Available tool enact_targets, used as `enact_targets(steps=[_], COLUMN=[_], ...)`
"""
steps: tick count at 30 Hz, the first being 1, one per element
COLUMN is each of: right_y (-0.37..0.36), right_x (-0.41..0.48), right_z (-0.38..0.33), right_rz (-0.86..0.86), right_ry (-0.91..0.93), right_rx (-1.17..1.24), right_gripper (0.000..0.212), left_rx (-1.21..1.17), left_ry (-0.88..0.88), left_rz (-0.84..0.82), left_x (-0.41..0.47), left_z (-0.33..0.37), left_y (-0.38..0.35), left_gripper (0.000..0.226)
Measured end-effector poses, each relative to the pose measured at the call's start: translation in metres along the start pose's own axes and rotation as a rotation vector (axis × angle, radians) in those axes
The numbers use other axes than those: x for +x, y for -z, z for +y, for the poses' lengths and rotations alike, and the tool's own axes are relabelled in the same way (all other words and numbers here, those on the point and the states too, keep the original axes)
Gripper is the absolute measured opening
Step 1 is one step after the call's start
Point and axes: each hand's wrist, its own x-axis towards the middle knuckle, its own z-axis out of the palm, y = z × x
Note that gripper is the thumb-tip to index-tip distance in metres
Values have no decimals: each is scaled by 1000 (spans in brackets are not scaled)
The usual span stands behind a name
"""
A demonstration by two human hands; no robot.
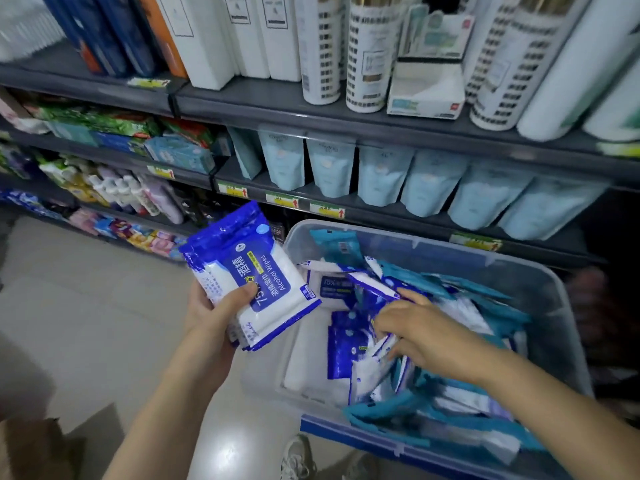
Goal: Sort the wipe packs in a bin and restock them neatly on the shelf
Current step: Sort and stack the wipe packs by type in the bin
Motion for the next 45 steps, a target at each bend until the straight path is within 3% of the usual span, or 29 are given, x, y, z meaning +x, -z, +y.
enact_targets(steps=[5,7,8,11,14,16,18,22,25,29,33,36,38,41,45], right_y=[14,26,31,32,10,-12,-22,-13,-2,17,18,2,-8,-4,24], right_x=[-37,-51,-58,-74,-88,-95,-99,-107,-103,-90,-80,-80,-80,-79,-84], right_z=[0,-4,-4,4,10,9,4,-1,-2,4,2,2,2,-2,2], right_rz=[310,477,556,700,529,290,144,112,316,508,570,487,488,666,887], right_ry=[-107,-200,-258,-415,-452,-452,-502,-650,-766,-975,-1241,-1367,-1395,-1365,-1292], right_rx=[117,115,76,-148,-320,-260,-190,69,144,53,139,177,249,294,249], right_gripper=[27,19,15,30,18,47,62,54,44,28,55,77,68,46,33], left_rx=[13,27,38,46,29,28,34,72,76,111,119,112,114,134,135], left_ry=[37,72,88,119,146,149,149,157,172,195,223,239,251,253,250], left_rz=[-74,-100,-109,-138,-170,-199,-218,-251,-282,-321,-332,-328,-330,-336,-349], left_x=[6,8,8,9,11,12,14,18,20,19,19,21,22,23,25], left_z=[-7,-12,-14,-21,-24,-24,-23,-27,-31,-34,-35,-35,-35,-33,-32], left_y=[-22,-28,-30,-36,-38,-39,-40,-40,-44,-50,-51,-51,-50,-50,-50], left_gripper=[74,72,69,55,54,55,59,70,69,65,77,73,70,71,72])
